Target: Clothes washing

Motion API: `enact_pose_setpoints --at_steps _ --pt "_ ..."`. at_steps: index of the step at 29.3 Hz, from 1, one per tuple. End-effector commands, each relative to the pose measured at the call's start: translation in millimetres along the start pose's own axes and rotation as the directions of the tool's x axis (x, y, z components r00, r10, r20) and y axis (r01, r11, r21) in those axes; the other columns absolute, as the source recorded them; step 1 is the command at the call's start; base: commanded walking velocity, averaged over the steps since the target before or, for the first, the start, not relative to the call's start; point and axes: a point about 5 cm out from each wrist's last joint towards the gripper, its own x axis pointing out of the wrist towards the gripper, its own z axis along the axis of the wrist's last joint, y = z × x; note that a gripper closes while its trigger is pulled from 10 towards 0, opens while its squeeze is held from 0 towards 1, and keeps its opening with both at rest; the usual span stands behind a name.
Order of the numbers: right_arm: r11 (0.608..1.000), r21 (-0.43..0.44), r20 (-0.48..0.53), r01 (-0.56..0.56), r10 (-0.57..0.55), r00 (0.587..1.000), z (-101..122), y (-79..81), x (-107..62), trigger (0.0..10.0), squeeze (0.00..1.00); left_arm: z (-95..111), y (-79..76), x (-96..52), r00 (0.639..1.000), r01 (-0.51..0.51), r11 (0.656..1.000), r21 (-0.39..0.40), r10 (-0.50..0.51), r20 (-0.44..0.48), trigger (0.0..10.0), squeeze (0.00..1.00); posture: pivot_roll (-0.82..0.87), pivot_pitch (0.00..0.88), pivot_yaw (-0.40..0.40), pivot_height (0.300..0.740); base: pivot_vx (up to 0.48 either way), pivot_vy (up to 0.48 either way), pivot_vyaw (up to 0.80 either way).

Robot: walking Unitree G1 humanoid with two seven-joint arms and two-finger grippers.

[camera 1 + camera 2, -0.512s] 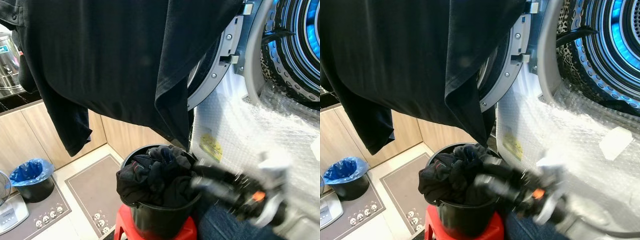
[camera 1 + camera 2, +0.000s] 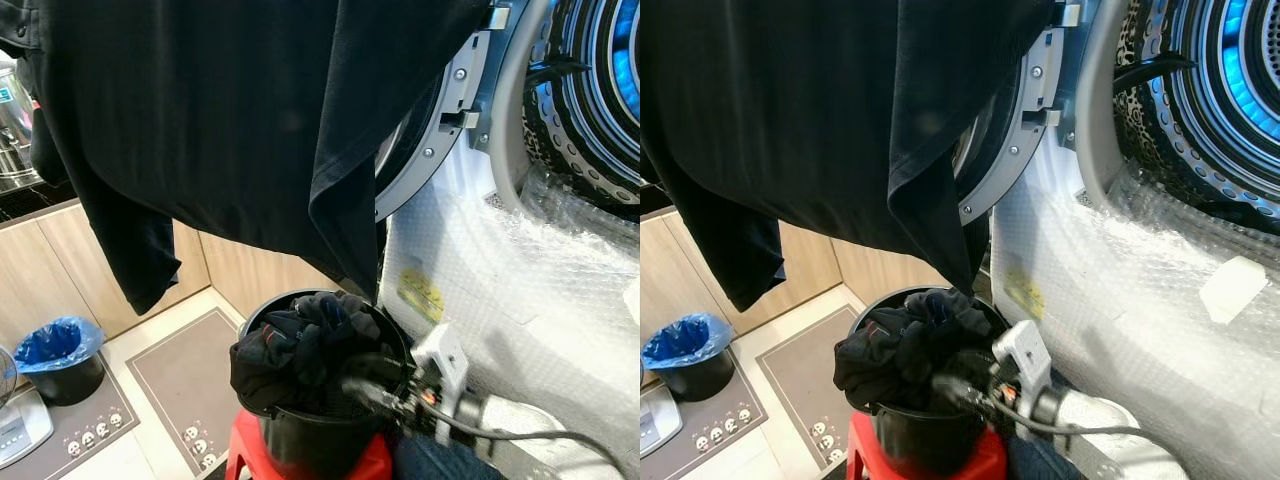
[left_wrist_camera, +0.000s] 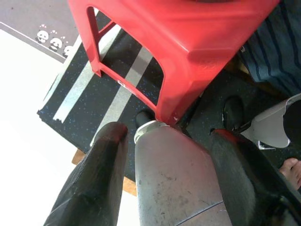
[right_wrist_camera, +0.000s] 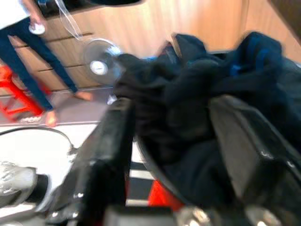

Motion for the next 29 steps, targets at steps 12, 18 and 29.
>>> enact_pose_setpoints --at_steps 12,18,29 --pt "0.957 -0.013 0.084 0.289 -0.287 0.954 6.7 -7.2 45.2 10.0 0.00 -22.9 -5.0 -4.7 0.998 0.002 0.999 -0.033 -0.004 -0.066 10.0 0.00 -0.04 0.000 -0.018 0.740 0.000 0.000 0.00" --pt "0.912 0.021 0.090 0.410 -0.411 0.907 8.3 -5.4 57.4 10.0 0.00 -27.7 -4.3 -6.4 0.997 -0.002 0.999 -0.038 -0.001 -0.072 10.0 0.00 -0.02 0.000 -0.020 0.740 0.000 0.000 0.00" --pt "0.889 0.056 0.017 0.455 -0.456 0.890 -2.5 12.0 76.4 10.0 1.00 -35.2 -1.9 -9.2 0.997 -0.011 0.999 -0.050 0.007 -0.082 10.0 0.00 0.00 0.000 -0.024 0.740 0.000 0.000 0.00"
